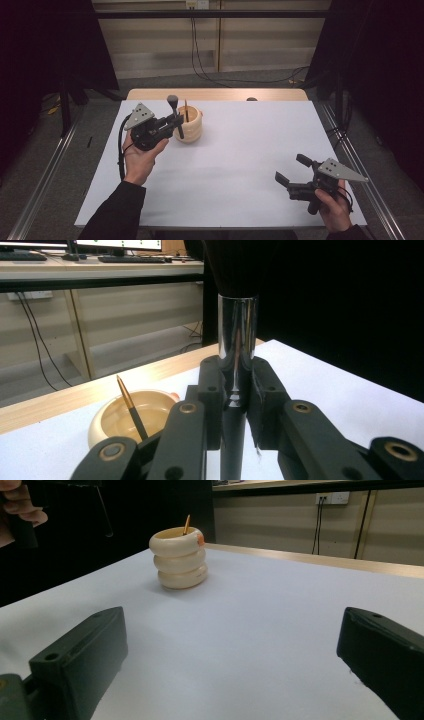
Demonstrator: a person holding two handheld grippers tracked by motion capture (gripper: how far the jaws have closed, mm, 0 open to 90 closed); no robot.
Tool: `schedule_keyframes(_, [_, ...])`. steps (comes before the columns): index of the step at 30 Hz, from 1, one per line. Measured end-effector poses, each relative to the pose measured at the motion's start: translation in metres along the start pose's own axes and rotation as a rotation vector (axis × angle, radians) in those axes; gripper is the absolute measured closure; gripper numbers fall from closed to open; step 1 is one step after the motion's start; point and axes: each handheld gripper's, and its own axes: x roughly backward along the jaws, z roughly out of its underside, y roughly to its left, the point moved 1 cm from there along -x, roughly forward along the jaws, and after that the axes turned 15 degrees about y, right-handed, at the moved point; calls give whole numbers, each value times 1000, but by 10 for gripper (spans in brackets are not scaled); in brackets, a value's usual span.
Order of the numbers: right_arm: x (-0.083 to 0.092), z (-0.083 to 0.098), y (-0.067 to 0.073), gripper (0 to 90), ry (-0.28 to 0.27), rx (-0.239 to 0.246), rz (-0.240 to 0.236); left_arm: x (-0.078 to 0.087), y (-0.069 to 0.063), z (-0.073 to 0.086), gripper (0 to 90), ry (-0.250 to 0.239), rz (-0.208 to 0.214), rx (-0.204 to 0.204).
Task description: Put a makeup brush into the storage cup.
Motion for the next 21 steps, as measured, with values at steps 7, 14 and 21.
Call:
schedule_keyframes(7, [-1, 5, -1, 0, 10, 37, 19, -2, 2, -7, 787, -11, -34, -7])
schedule_keyframes(14, [-1, 7, -3, 0, 11, 36, 32, -10, 13, -17, 787, -28, -52, 9])
schedule_keyframes(21, [-1, 8, -3, 0, 12, 35, 26, -23, 20, -27, 787, -24, -57, 9])
